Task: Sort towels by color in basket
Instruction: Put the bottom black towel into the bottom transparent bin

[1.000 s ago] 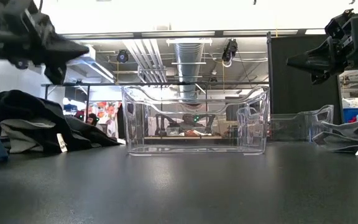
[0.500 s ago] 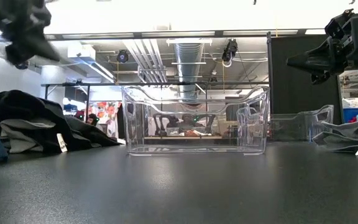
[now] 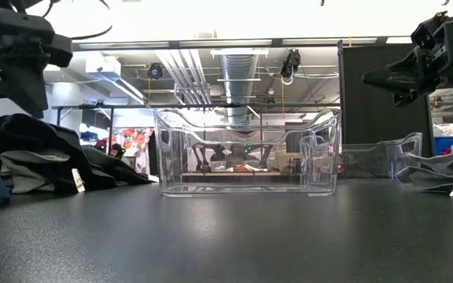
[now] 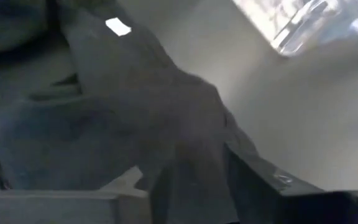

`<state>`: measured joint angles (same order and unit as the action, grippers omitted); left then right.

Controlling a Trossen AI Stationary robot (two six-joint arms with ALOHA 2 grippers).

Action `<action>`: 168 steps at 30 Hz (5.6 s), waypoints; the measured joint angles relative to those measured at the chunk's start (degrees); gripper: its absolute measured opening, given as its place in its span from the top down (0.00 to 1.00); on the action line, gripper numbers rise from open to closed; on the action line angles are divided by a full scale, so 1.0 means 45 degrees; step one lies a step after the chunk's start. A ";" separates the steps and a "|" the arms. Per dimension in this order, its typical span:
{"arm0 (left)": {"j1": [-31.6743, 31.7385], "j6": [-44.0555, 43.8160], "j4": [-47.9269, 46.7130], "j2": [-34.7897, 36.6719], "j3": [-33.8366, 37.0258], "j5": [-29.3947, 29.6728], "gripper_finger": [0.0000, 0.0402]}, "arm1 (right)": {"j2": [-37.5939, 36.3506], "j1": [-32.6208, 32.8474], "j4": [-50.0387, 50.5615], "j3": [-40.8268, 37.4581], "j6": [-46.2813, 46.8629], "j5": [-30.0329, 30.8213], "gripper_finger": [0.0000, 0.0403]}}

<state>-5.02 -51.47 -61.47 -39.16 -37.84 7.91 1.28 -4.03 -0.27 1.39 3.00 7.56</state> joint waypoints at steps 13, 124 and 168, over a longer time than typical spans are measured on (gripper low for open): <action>-0.0568 -0.1633 -0.1206 -0.3286 -0.0705 0.0175 0.54 | 0.0000 -0.0005 0.0000 0.0000 0.0001 -0.0001 0.97; 0.1726 0.7195 0.4279 -1.3156 -1.0845 0.2386 1.00 | 0.0000 -0.0002 0.0000 0.0004 0.0001 0.0003 0.97; 0.1819 0.8662 0.0792 -1.4299 -1.2721 -0.0171 0.64 | 0.0000 0.0000 -0.0005 0.0003 -0.0001 0.0002 0.97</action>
<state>3.17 -12.49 -57.91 -103.50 -95.09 7.14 1.28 -4.03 -0.30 1.40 3.00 7.57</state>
